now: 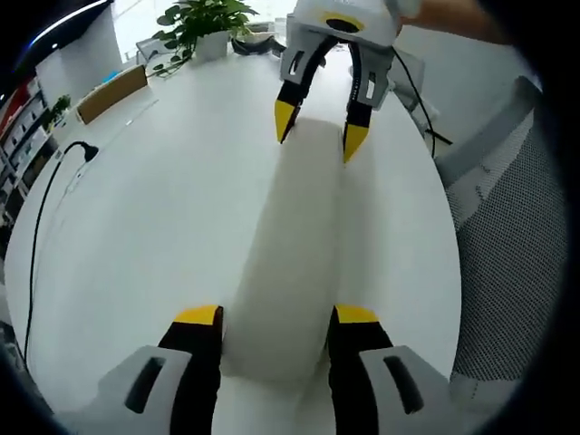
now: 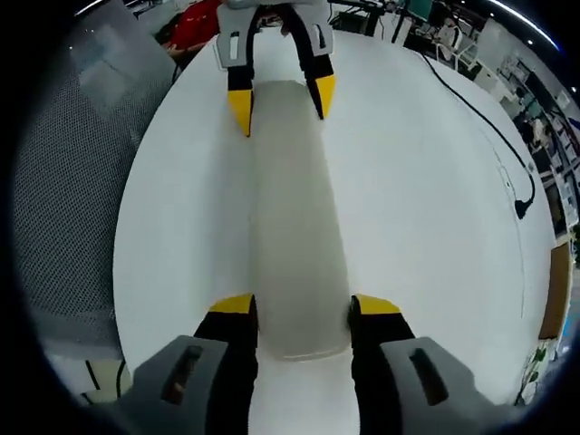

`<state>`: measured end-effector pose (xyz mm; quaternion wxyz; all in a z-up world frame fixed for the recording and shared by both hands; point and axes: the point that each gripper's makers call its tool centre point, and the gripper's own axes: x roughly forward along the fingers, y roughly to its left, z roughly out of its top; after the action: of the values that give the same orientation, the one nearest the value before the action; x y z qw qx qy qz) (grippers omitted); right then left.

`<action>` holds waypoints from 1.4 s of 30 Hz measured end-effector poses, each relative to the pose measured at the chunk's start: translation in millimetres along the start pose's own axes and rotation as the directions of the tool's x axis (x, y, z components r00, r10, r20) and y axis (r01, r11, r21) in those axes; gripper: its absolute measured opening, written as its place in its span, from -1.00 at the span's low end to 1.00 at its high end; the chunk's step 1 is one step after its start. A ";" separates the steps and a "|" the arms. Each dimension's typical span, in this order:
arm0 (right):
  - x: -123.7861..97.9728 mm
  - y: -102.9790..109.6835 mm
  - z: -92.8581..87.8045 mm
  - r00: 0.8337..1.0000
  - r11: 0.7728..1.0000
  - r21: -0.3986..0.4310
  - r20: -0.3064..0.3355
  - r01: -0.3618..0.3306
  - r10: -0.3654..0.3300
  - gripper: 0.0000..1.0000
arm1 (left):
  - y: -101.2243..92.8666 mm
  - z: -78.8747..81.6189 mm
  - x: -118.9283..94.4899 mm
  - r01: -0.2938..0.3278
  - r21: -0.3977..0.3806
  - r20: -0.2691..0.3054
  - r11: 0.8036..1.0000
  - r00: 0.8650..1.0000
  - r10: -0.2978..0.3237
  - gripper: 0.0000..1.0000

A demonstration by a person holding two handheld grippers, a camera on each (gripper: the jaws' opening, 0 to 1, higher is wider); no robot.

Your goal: Arrange the utensils inside the cutlery case until each visible utensil rests in its matching compartment.

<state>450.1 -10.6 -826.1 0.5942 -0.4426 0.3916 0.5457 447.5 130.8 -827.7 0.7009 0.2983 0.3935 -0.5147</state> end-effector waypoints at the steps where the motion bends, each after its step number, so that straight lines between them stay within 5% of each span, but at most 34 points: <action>1: -0.1 2.1 0.8 1.000 1.000 -0.007 -0.005 0.003 -0.003 -0.23 | -1.6 -1.3 -0.6 0.000 -0.001 0.000 1.000 1.000 0.000 -0.06; 7: 0.0 21.2 5.2 1.000 0.999 0.034 -0.017 0.006 -0.005 -0.23 | -14.7 -9.7 -6.4 0.007 0.010 -0.008 1.000 1.000 -0.007 -0.06; 16: -1.7 50.2 10.1 0.998 0.997 0.062 0.053 0.040 -0.043 -0.23 | -33.8 -19.2 -12.3 0.022 0.031 -0.010 0.999 1.000 -0.021 -0.05; 42: -2.8 107.3 19.8 1.000 0.998 0.052 0.002 0.019 -0.020 -0.24 | -87.9 -41.0 -26.3 0.010 0.014 -0.043 1.000 0.999 -0.009 -0.04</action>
<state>342.7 8.9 -828.0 0.6112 -0.4302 0.4006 0.5300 349.2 151.6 -827.3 0.6877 0.3124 0.4062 -0.5143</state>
